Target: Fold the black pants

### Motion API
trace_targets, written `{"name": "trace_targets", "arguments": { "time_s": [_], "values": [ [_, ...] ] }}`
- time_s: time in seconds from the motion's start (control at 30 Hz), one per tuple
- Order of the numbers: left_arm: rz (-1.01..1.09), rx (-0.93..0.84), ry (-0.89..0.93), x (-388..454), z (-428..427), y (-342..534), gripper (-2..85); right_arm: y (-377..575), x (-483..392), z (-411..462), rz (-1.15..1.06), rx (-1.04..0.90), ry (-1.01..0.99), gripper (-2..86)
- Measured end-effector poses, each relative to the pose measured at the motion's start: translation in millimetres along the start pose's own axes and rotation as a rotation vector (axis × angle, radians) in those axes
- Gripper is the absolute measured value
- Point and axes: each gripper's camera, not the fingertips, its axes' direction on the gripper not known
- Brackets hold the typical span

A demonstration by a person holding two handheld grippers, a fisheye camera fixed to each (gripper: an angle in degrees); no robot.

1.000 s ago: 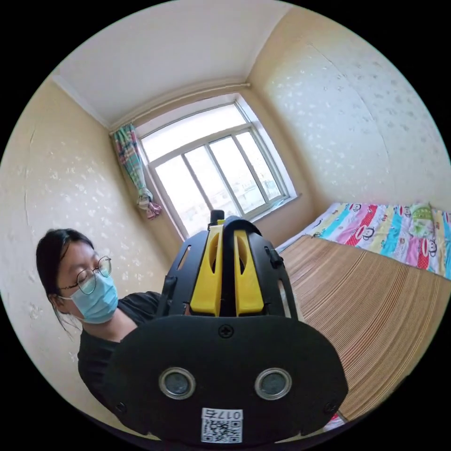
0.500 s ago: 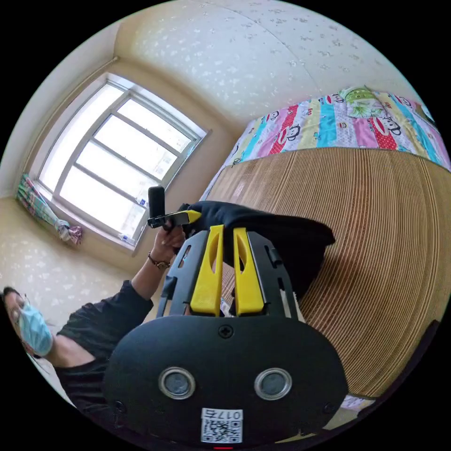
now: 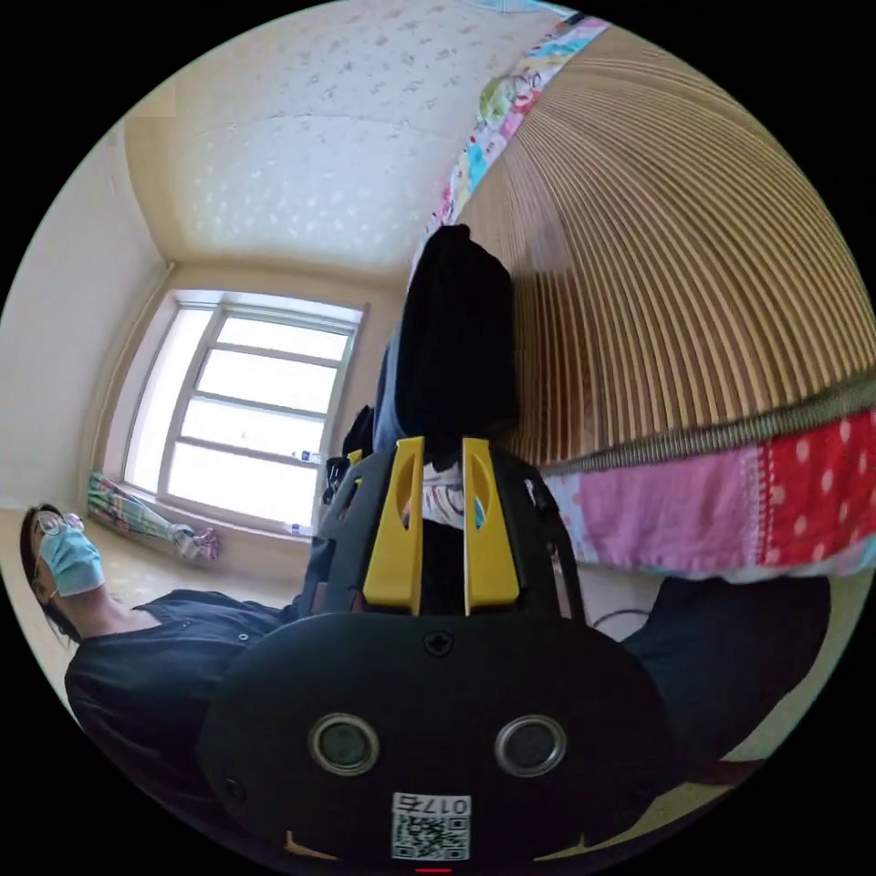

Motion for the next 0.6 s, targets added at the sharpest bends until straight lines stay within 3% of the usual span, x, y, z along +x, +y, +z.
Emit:
{"name": "trace_targets", "arguments": {
  "time_s": [0.1, 0.17, 0.27, 0.33, 0.43, 0.6],
  "values": [
    [0.019, 0.027, -0.105, 15, -25, -63, 21.2, -51, -42, 7, -0.102, -0.008, 0.086, 22.5],
    [-0.005, 0.006, -0.15, 12, -21, -98, 23.3, -95, -70, 41, -0.168, -0.091, 0.112, 24.5],
    [-0.07, -0.082, -0.216, -11, 5, -137, 23.3, -129, -71, 98, -0.157, -0.187, 0.163, 19.9],
    [-0.072, -0.112, -0.208, -25, 25, -145, 18.9, -133, -60, 136, -0.105, -0.281, 0.162, 16.7],
    [-0.096, -0.118, -0.148, -31, 49, -144, 14.6, -111, -72, 143, -0.072, -0.214, 0.224, 12.1],
    [-0.032, -0.219, -0.156, 4, 118, -150, 13.5, -79, -82, 83, -0.062, -0.056, 0.384, 10.7]
  ]
}}
